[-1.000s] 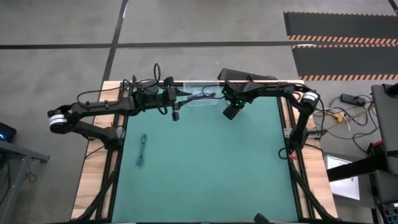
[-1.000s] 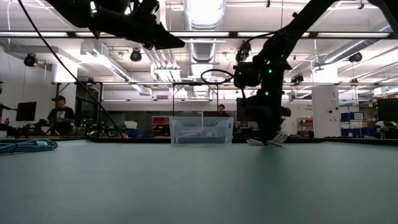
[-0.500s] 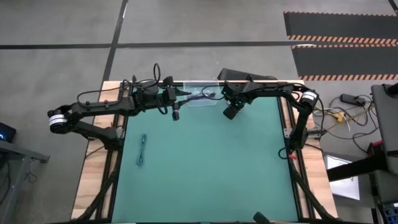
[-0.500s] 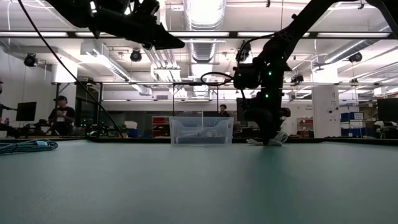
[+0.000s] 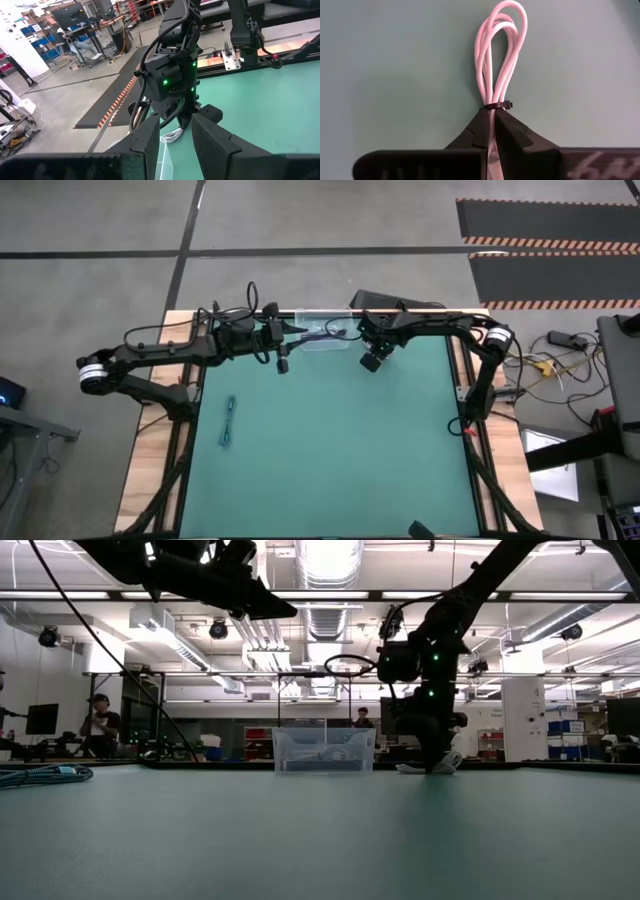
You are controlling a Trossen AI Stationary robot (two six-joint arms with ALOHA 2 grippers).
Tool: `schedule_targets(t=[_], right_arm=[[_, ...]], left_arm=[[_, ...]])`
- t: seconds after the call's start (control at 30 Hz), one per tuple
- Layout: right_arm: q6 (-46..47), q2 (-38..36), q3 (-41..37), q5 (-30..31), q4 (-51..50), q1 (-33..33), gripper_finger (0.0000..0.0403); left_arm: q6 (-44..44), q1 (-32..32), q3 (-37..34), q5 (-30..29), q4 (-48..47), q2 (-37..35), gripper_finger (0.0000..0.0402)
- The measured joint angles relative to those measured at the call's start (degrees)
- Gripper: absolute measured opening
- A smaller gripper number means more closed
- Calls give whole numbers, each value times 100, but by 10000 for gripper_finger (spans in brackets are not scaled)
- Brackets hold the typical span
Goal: Pick and place USB-C Cables
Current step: Put the white charger cable into the transparent bin
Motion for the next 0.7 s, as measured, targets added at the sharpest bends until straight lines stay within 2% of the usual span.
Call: schedule_targets(t=[0.37,0.53,0.7], right_arm=[[-61,-866,-472,-194,108,13,9],[-186,-1343,-909,-996,610,15,9],[-310,-1903,-1428,-1992,1582,15,9]], left_arm=[[-12,0,-1,4,-1,0,98],[-14,0,-1,6,0,0,98],[-14,0,-1,6,12,0,98]])
